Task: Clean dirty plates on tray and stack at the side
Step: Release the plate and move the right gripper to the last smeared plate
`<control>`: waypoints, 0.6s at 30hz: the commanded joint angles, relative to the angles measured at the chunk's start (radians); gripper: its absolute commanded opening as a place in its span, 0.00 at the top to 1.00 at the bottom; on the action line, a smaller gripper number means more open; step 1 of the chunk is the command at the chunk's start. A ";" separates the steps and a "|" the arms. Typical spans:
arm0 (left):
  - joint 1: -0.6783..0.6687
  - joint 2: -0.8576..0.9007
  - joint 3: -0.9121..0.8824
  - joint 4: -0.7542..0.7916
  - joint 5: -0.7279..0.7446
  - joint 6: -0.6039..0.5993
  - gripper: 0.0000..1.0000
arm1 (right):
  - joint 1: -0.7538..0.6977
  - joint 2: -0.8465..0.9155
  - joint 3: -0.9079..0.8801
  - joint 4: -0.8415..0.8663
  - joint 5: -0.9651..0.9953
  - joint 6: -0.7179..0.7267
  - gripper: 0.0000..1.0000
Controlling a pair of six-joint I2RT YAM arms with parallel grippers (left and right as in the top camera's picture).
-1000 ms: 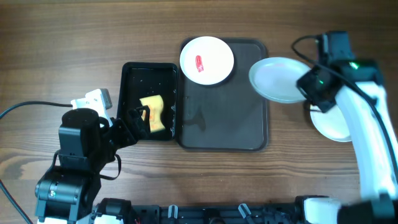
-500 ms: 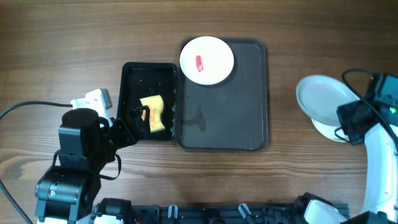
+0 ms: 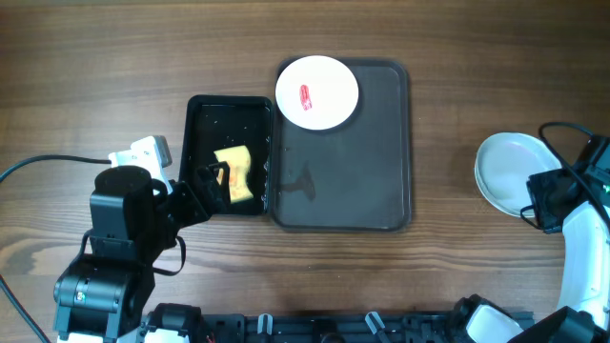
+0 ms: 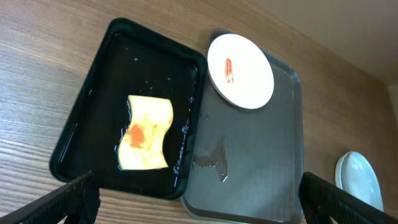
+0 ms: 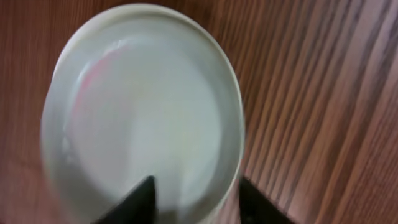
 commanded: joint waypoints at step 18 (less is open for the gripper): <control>0.007 0.003 0.011 0.002 -0.006 -0.002 0.00 | 0.814 0.169 0.212 0.141 -0.382 -0.421 0.39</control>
